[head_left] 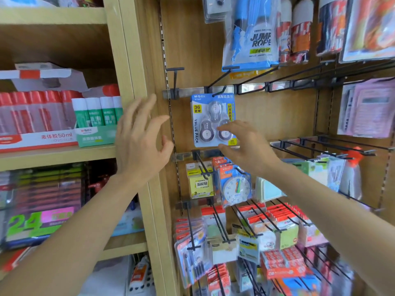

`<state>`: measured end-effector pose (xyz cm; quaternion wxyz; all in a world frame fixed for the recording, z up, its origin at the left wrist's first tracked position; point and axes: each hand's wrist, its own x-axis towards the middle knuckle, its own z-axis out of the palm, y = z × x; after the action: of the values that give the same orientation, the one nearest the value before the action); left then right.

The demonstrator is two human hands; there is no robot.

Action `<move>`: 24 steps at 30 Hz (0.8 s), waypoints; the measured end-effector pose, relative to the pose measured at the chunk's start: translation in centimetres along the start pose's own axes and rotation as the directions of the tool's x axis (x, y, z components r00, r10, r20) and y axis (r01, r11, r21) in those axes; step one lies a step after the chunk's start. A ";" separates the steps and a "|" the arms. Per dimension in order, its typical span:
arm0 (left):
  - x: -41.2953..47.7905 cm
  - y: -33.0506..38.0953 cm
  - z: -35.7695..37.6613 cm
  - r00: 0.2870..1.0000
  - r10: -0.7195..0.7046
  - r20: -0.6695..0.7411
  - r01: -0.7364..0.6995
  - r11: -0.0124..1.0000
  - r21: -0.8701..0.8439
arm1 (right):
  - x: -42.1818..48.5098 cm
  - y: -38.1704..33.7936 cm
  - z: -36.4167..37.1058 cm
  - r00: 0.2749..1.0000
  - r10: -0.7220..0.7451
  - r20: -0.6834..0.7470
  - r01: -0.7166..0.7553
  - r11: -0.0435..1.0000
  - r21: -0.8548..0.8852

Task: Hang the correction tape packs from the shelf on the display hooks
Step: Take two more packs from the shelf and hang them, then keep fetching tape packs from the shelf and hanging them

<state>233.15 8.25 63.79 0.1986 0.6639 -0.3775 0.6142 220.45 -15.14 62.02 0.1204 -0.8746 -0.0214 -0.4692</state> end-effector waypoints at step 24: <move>-38.8 17.6 -3.9 0.299 0.161 0.941 0.562 0.767 -0.310 | -39.5 3.5 4.7 0.646 0.547 0.533 -0.608 0.790 -0.074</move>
<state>218.95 9.84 23.49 0.2211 0.8355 -0.4978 -0.0723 202.78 -14.46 26.24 0.3014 -0.9208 0.2004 -0.1451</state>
